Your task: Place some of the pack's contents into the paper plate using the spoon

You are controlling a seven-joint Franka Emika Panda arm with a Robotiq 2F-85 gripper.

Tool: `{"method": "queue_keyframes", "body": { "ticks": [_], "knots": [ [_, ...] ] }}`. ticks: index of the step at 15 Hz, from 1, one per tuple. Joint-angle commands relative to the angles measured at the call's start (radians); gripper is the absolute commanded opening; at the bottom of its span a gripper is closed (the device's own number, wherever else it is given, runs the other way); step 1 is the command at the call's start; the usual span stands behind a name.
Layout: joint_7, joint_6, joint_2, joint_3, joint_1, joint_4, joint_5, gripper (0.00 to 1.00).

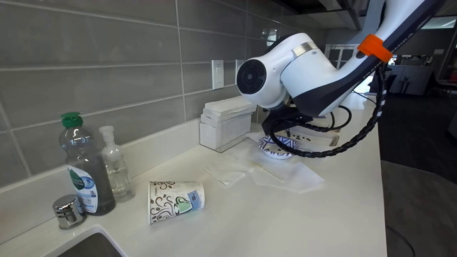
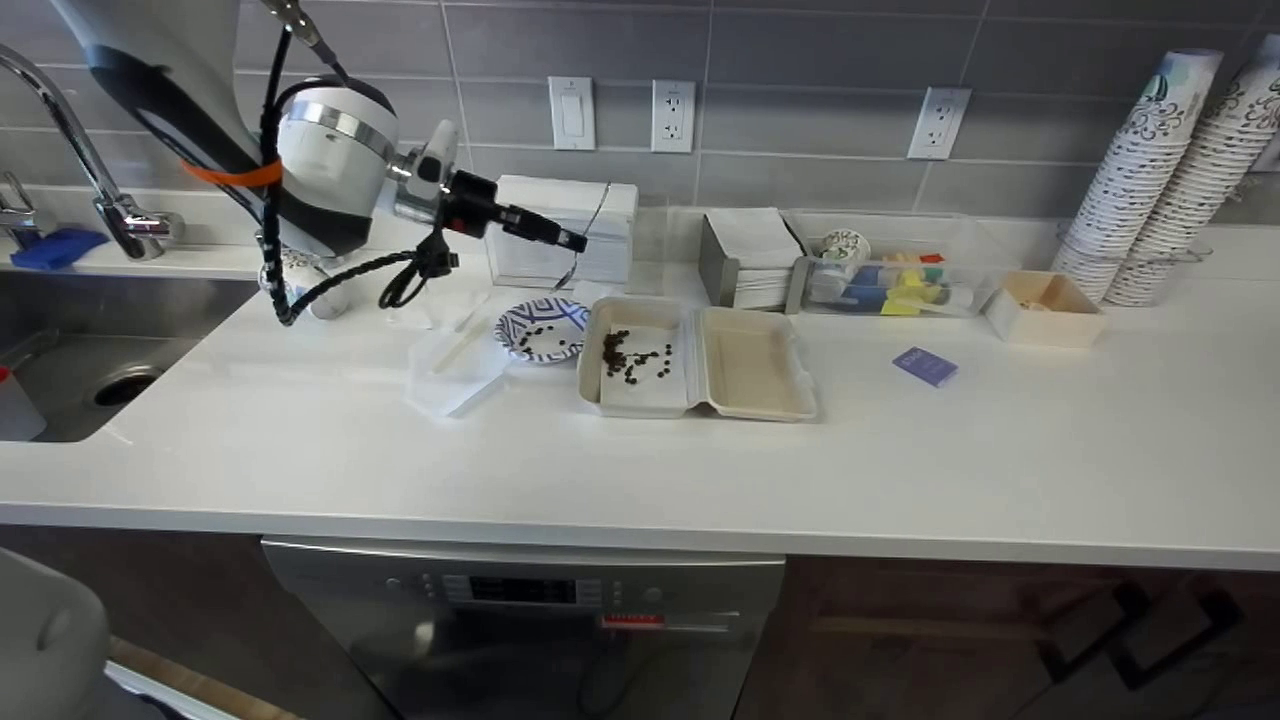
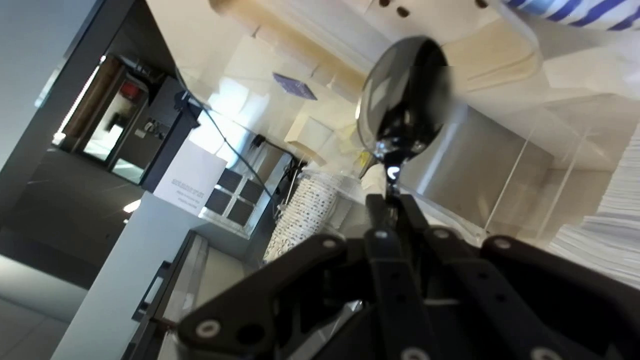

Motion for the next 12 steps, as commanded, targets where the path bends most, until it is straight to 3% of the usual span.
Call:
{"method": "queue_keyframes", "body": {
  "ticks": [1, 5, 11, 12],
  "knots": [
    [-0.066, 0.166, -0.066, 0.025, -0.069, -0.03, 0.112, 0.02],
    [-0.218, 0.414, -0.155, 0.004, -0.129, -0.078, 0.248, 0.02],
    [-0.624, 0.724, -0.26, -0.028, -0.193, -0.199, 0.59, 0.02],
    [-0.508, 0.649, -0.209, -0.037, -0.159, -0.132, 0.485, 0.08]
  ]
}}
